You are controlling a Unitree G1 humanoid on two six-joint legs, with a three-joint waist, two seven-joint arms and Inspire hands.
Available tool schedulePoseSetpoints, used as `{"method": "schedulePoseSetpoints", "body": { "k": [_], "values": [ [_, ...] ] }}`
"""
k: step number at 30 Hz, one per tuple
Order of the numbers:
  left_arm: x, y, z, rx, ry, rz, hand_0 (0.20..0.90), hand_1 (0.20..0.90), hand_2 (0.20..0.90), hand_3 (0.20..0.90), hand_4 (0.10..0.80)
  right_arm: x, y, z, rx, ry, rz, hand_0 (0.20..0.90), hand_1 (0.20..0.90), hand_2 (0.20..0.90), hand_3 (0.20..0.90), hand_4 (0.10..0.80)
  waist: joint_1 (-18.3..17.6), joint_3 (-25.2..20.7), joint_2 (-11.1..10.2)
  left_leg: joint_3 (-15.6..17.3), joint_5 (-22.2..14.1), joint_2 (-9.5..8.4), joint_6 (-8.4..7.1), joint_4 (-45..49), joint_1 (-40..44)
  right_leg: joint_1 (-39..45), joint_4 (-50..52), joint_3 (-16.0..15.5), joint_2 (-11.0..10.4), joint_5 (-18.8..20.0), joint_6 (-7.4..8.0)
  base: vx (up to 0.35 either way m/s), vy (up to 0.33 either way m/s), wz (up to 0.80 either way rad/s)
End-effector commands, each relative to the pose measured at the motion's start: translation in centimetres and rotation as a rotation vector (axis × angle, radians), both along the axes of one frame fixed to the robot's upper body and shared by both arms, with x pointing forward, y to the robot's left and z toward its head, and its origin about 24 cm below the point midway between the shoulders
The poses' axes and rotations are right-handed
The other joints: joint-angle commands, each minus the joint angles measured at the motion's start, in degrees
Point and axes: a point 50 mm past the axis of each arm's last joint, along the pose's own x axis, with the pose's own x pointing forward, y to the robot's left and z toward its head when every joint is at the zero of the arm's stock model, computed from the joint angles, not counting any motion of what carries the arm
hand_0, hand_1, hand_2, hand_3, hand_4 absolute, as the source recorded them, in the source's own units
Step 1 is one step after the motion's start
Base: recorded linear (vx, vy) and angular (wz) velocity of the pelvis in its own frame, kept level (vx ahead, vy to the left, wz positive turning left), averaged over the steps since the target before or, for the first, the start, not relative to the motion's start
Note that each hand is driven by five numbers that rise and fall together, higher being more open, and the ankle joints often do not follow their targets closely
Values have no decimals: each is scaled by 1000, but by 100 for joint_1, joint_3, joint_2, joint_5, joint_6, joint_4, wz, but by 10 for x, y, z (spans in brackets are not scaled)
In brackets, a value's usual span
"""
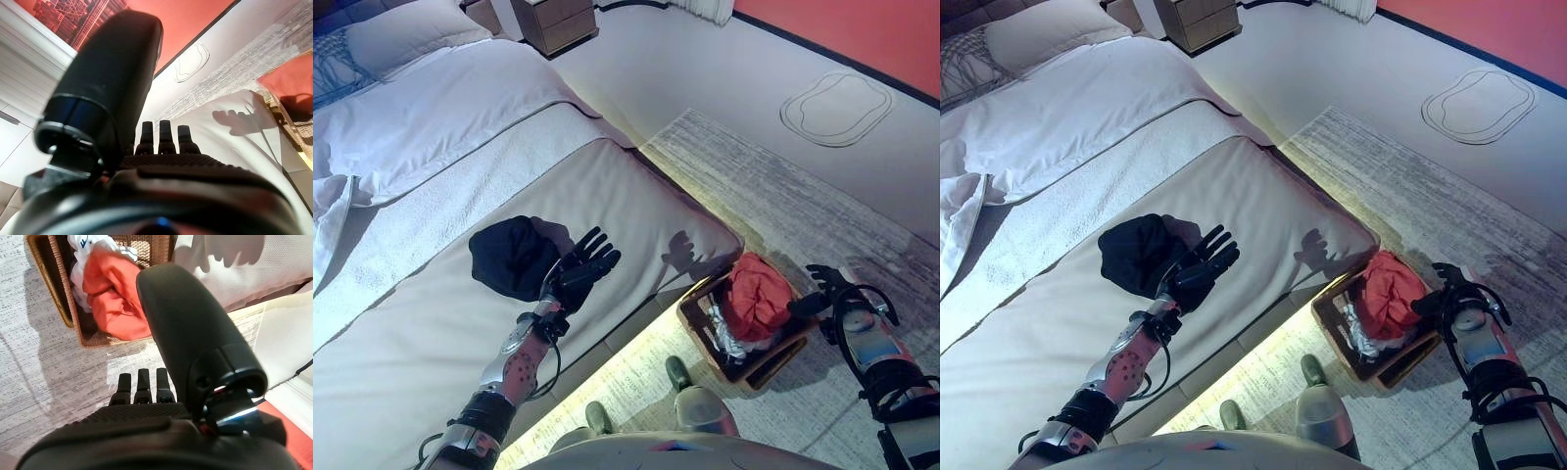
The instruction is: Pick up the clothes from the bed and place them into the basket
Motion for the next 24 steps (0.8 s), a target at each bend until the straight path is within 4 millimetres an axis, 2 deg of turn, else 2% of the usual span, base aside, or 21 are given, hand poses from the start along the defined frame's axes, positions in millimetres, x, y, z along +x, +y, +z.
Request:
{"method": "schedulePoseSetpoints", "body": {
  "k": [1,5,8,12,15,18,23,24],
  "values": [
    [22,1,38,-40,-222,15,900,900,900,900,800,20,-15,34,-120,-96,-22,900,900,900,900,800,257,-94,-198,-385,-845,170,-53,383,112,-211,317,-326,-201,-79,112,1,-6,3],
    [21,4,38,-38,-212,19,900,900,900,900,800,17,-17,30,-143,-89,-34,900,900,900,900,800,333,-131,-222,-470,-809,171,-49,339,121,-143,278,-373,-209,-72,107,24,-12,5],
    [18,6,35,-45,-200,30,900,900,900,900,800,24,-11,42,-169,-166,-3,900,900,900,900,800,386,-154,-229,-566,-796,165,-43,333,156,-66,286,-432,-210,-86,92,68,1,15],
    [15,6,31,-64,-181,54,900,900,900,900,800,55,17,85,-245,-336,149,900,900,900,900,800,505,-184,-246,-806,-755,152,-42,346,112,-9,395,-568,-187,-216,20,49,20,11],
    [13,3,27,-65,-146,33,900,900,900,900,800,73,36,110,-299,-425,226,900,900,900,900,800,682,-184,-276,-1041,-716,132,-44,392,13,38,507,-743,-201,-344,-30,26,8,31],
    [10,6,21,-49,-115,25,900,900,900,900,800,86,50,129,-313,-486,268,900,900,900,900,800,841,-177,-300,-1232,-680,106,-53,456,-83,54,606,-919,-224,-442,-77,15,2,33],
    [16,10,32,-24,-152,50,900,900,900,900,800,109,89,165,-336,-622,381,900,900,900,900,800,1320,-4,-360,-1757,-636,18,-72,728,-406,64,836,-1322,-349,-625,-179,4,0,52],
    [16,11,32,-20,-153,52,900,900,900,900,800,110,90,167,-334,-624,384,900,900,900,900,800,1335,3,-361,-1783,-636,14,-72,745,-419,69,847,-1349,-358,-636,-183,50,-3,43]
  ]
}}
